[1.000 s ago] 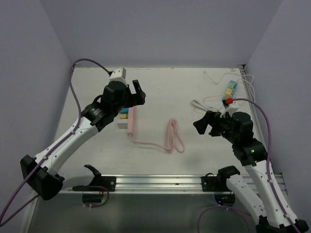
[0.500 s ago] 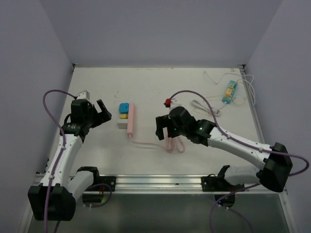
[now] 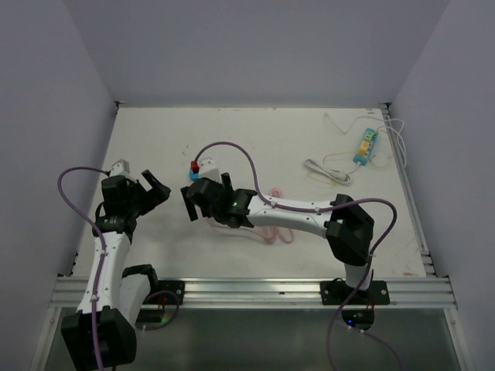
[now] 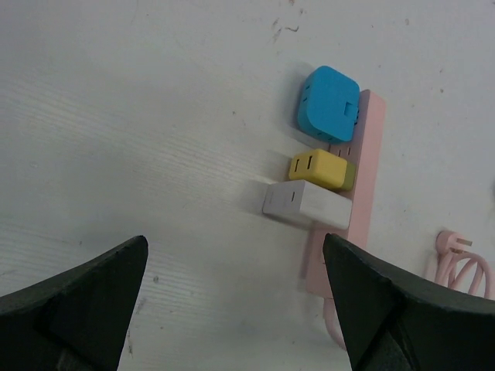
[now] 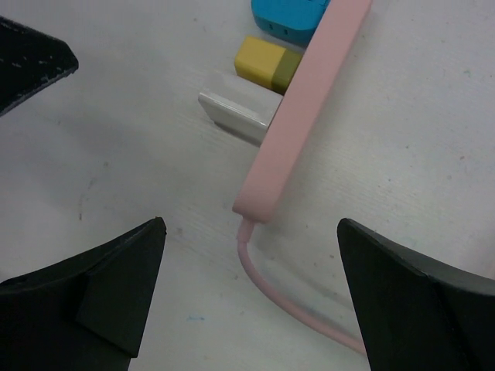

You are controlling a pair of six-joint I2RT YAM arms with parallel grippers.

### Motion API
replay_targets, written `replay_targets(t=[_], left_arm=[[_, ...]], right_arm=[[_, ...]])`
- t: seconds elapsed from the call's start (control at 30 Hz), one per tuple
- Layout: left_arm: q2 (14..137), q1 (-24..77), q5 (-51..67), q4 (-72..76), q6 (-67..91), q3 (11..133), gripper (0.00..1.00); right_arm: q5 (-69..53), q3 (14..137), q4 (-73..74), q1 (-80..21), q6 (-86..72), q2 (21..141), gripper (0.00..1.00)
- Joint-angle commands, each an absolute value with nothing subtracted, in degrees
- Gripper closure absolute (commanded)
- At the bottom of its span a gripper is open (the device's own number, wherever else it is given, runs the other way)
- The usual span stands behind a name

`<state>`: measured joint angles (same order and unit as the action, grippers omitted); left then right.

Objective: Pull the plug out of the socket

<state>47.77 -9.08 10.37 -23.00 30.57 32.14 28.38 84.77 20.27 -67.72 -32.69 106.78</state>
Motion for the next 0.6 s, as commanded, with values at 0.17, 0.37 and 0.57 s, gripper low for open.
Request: replay_targets(t=[0.17,0.37,0.57], left_arm=[[49.57,-14.15,17.23,-17.75,32.08,30.15,0.0],[49.13,-14.33,17.23,-17.58,32.08,30.06,0.0],[48.96,-14.41,17.23,-17.67,32.08,29.88,0.0]], right_arm=[[38.49,97.38,26.36,-68.38,-38.32,117.59,0.09],[39.11,97.73,24.96,-68.38,-40.43,120.76,0.14],[39.9,99.58,24.61,-68.12,-42.01,123.65,0.17]])
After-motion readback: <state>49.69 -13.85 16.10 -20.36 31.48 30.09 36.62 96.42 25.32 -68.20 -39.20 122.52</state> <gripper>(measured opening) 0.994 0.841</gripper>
